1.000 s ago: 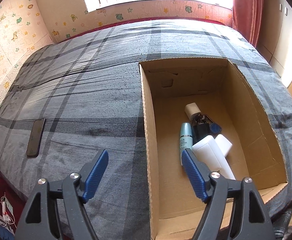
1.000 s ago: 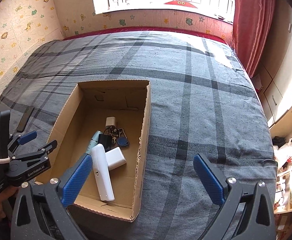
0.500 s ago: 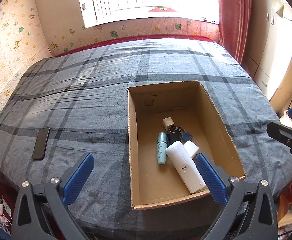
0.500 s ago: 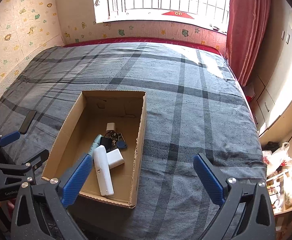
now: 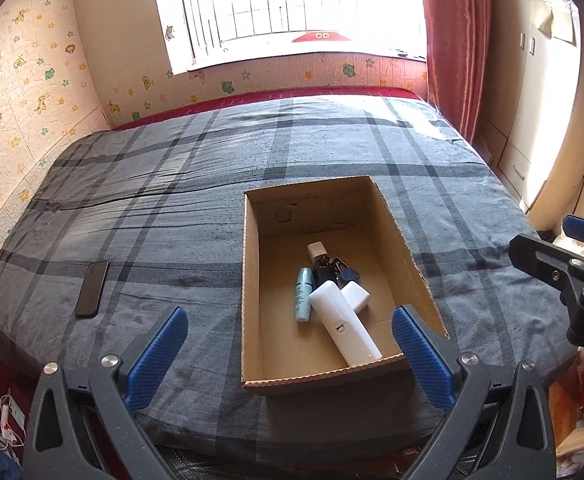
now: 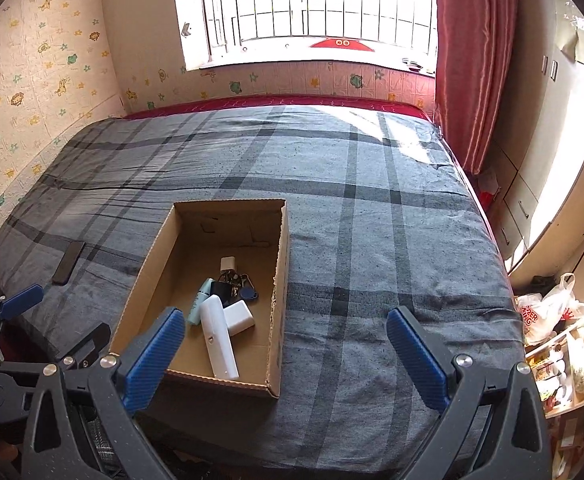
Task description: Organize rigid objects
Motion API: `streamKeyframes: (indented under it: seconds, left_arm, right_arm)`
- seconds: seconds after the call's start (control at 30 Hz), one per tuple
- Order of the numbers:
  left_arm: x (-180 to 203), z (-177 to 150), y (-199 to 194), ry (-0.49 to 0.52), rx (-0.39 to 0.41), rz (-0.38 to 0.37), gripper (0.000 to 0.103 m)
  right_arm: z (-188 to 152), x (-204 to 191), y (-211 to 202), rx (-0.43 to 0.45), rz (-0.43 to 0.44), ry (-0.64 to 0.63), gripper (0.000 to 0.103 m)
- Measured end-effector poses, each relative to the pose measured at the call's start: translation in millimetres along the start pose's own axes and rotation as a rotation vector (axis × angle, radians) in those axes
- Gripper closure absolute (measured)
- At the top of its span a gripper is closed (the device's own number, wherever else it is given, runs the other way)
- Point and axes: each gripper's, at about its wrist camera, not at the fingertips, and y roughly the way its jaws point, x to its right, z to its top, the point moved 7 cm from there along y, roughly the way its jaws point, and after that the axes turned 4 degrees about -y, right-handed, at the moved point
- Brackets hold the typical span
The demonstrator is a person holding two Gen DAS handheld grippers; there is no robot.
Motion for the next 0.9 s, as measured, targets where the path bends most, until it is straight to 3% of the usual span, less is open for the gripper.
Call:
streamKeyframes:
  seconds: [0.9]
  left_arm:
    - [2.3, -1.5, -2.4, 0.000, 0.008, 0.004, 0.000]
  right_arm:
    - [-7.8, -4.8, 5.0, -0.019, -0.006, -0.021, 0.000]
